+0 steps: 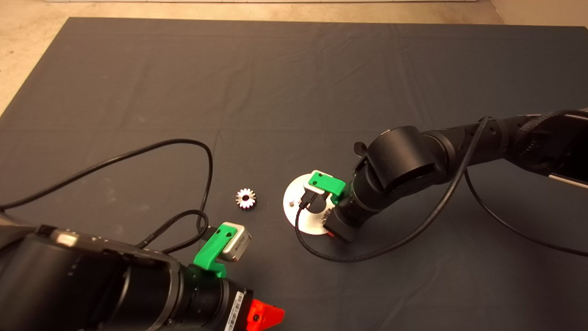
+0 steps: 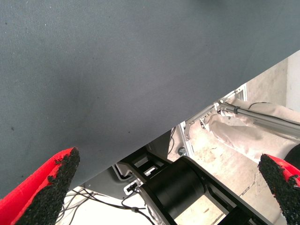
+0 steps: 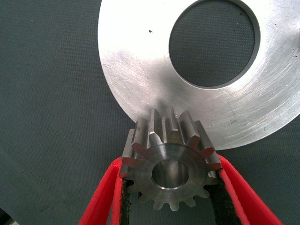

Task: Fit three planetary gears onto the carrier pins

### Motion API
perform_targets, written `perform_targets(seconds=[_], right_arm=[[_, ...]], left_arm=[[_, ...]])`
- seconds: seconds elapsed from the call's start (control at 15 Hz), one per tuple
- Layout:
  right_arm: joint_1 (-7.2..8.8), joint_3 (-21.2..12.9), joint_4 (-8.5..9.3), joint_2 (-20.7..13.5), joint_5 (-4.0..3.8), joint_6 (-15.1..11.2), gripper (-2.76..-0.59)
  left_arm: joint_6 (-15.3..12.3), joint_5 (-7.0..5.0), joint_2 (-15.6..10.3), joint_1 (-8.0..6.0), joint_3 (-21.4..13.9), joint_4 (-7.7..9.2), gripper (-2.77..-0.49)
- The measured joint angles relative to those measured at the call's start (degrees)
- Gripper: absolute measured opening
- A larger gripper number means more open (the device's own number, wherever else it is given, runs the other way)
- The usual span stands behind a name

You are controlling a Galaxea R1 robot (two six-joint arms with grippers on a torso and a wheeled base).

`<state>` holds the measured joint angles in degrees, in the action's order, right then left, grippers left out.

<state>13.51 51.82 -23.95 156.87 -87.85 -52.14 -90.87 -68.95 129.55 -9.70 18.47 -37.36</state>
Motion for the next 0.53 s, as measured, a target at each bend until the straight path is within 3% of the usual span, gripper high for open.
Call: perform_targets(seconds=[0.53], right_arm=[[0.21, 1.1, 0.69, 0.3, 0.0, 1.2, -2.4]], left_arm=[[0.0, 0.02, 0.0, -0.02, 0.0, 0.0, -0.5]])
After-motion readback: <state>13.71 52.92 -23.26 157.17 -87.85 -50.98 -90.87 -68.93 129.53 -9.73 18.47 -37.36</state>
